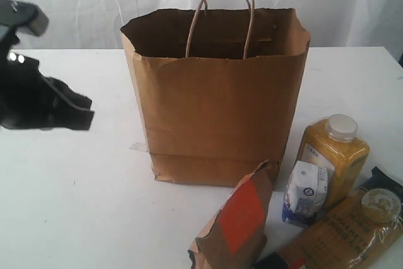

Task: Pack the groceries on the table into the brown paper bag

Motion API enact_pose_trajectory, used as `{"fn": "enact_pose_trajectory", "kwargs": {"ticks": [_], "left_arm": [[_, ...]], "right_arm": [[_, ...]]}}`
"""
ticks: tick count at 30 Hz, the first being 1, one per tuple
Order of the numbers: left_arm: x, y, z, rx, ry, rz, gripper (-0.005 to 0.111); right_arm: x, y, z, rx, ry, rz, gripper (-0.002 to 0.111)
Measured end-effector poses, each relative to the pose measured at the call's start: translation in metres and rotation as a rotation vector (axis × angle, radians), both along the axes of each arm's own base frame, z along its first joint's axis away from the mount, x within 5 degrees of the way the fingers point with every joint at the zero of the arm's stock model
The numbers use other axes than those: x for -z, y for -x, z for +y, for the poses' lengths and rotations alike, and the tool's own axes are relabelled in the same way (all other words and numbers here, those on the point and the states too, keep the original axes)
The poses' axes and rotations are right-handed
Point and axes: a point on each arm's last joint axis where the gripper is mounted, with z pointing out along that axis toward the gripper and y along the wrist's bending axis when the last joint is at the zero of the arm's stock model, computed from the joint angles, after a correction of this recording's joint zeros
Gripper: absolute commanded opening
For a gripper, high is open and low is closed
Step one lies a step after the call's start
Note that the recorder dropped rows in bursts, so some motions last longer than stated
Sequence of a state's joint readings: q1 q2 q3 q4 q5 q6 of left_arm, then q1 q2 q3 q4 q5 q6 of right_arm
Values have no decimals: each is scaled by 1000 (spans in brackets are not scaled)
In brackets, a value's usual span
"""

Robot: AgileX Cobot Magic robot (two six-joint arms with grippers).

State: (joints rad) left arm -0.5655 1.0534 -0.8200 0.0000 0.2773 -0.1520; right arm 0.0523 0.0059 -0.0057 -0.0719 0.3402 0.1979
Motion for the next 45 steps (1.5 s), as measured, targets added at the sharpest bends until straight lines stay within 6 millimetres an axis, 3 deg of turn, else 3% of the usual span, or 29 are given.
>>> {"fn": "enact_pose_trajectory", "kwargs": {"ticks": [8, 13, 20, 24, 28, 30, 33, 36, 40, 45], "left_arm": [[-73, 1, -5, 51, 97, -144, 0], [-84, -21, -27, 125, 129, -112, 0], [-79, -53, -58, 239, 108, -96, 3], [-71, -68, -68, 250, 87, -78, 32], [-65, -79, -74, 247, 78, -75, 75], [-63, -84, -76, 237, 85, -82, 85], [-62, -86, -78, 225, 111, -82, 83], [-64, -86, -79, 220, 130, -80, 73], [-67, -78, -77, 248, 126, -46, 51], [-74, -60, -71, 307, 105, 11, 14]], "right_arm": [[0, 0, 0, 0, 0, 0, 0], [0, 0, 0, 0, 0, 0, 0], [0, 0, 0, 0, 0, 0, 0], [0, 0, 0, 3, -12, 0, 0], [0, 0, 0, 3, -12, 0, 0], [0, 0, 0, 3, -12, 0, 0], [0, 0, 0, 3, -12, 0, 0], [0, 0, 0, 3, -12, 0, 0], [0, 0, 0, 3, -12, 0, 0], [0, 0, 0, 3, -12, 0, 0]]}}
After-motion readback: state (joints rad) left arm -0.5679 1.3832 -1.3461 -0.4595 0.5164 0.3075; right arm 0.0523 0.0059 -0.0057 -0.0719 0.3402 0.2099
